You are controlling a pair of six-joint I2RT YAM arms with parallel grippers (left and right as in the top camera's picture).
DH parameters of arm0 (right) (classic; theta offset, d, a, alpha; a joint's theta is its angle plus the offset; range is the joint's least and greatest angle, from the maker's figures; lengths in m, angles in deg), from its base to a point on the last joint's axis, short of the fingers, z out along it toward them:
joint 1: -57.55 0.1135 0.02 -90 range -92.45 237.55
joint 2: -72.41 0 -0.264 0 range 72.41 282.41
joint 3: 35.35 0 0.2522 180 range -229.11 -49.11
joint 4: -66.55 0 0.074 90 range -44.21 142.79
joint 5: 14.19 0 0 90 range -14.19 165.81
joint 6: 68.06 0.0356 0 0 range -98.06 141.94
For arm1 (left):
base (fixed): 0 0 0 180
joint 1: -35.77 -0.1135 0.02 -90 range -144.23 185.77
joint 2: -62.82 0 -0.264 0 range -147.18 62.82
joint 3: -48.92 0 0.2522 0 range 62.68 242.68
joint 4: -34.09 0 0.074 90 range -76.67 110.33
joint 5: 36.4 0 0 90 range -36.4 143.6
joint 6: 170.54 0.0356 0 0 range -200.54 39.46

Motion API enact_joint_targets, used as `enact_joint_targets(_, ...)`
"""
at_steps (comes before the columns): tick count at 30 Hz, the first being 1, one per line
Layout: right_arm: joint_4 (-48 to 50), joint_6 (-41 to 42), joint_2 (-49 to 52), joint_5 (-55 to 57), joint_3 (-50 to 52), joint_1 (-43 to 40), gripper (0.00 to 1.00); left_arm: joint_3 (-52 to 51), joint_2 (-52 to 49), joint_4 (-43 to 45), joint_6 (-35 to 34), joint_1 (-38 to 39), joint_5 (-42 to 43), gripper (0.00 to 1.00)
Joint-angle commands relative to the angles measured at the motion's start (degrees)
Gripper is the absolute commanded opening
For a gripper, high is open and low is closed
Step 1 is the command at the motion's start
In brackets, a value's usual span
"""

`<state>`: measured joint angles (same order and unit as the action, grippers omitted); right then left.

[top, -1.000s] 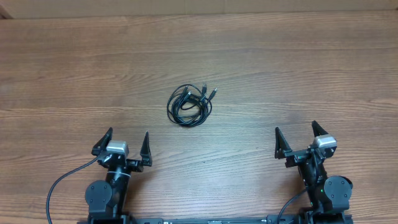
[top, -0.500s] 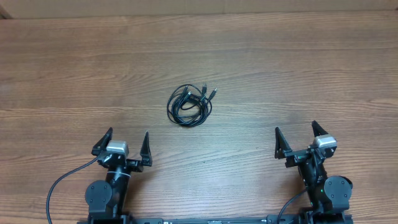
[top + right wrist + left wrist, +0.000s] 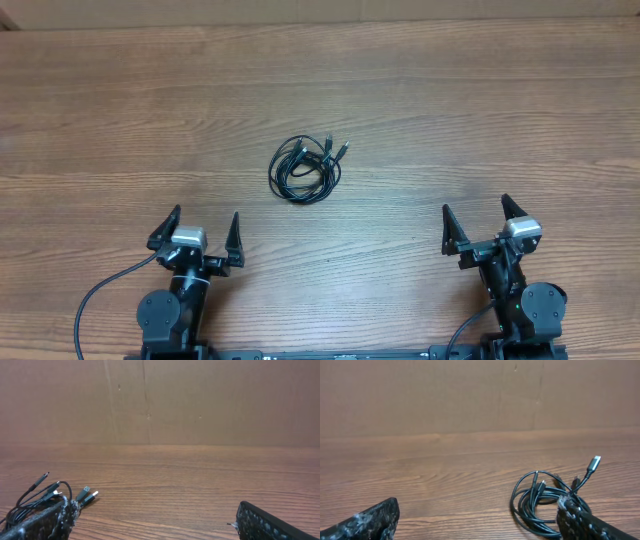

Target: Untangle cables

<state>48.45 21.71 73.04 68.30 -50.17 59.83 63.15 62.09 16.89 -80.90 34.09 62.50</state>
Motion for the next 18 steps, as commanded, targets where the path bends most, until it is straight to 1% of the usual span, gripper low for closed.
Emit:
enact_joint_targets(1,0.2,-0.3,-0.5,-0.3,0.6,0.3,1.0,-0.2,0.5,0.2,1.7,-0.6,-0.7,1.0)
enact_joint_targets(8,0.2,-0.3,-0.5,-0.3,0.6,0.3,1.0,-0.2,0.5,0.1,1.3,-0.6,-1.4,0.99)
enact_joint_targets(14,0.2,-0.3,-0.5,-0.3,0.6,0.3,1.0,-0.2,0.5,1.8,-5.3,-0.5,-1.4,1.0)
enact_joint_targets(18,0.2,-0.3,-0.5,-0.3,0.6,0.3,1.0,0.1,0.5,2.0,-6.1,-0.6,-1.6,1.0)
